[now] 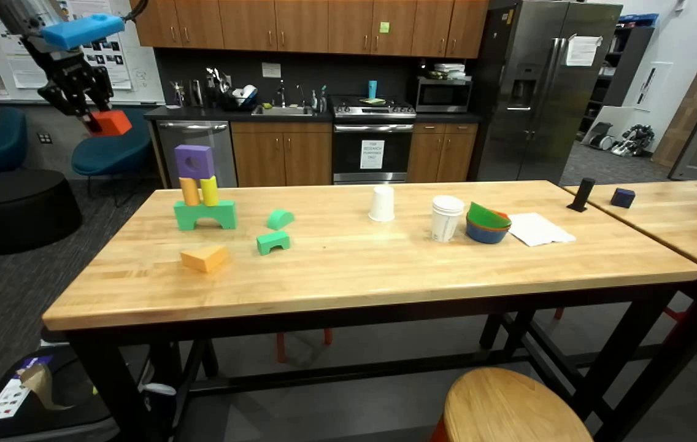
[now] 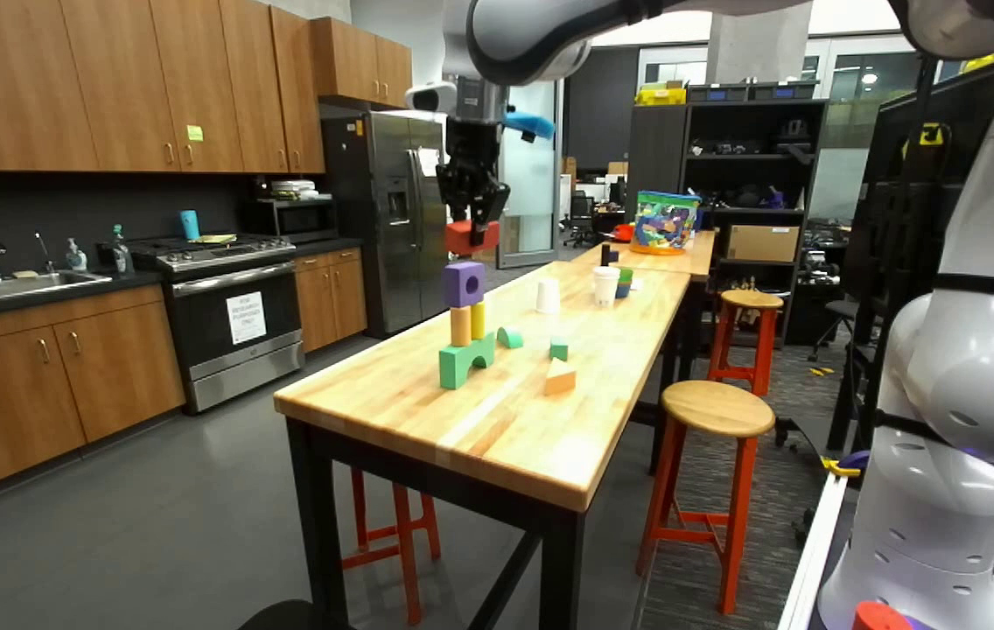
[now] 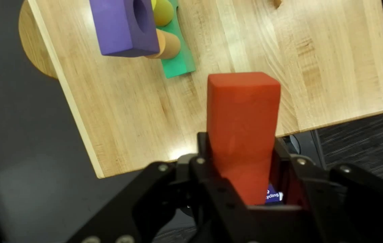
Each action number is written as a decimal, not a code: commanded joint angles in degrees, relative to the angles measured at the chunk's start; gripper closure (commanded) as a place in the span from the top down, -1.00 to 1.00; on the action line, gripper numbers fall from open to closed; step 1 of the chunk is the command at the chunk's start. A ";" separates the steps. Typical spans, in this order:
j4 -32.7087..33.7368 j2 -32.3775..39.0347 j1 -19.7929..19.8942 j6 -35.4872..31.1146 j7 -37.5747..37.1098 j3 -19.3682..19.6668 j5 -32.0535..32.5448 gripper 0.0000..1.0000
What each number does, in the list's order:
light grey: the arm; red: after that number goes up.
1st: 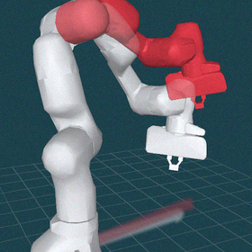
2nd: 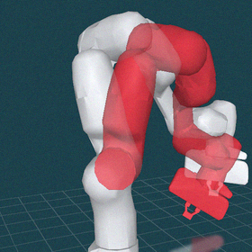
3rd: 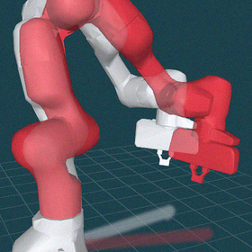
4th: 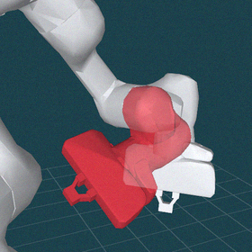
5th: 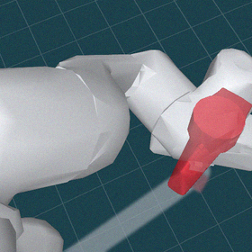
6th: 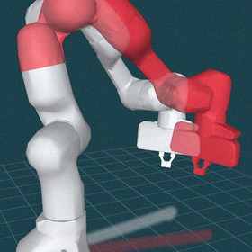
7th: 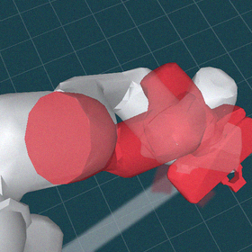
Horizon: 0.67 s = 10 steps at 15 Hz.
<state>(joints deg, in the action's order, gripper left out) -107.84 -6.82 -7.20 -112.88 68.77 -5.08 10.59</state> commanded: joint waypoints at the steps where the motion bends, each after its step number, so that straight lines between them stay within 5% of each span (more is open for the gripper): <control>1: 4.13 0.77 -0.02 7.89 0.93 -0.01 -1.20 -0.69; 6: 7.24 1.71 0.13 16.38 -2.14 -0.28 -0.98 -0.69; 7: 5.09 0.66 0.06 14.11 -0.78 -0.09 -1.31 -0.19; 10: 5.55 0.94 0.08 14.95 -1.46 -0.11 -1.31 -0.19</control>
<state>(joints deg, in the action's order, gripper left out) -102.47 -5.94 -7.19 -98.08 67.32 -5.09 9.29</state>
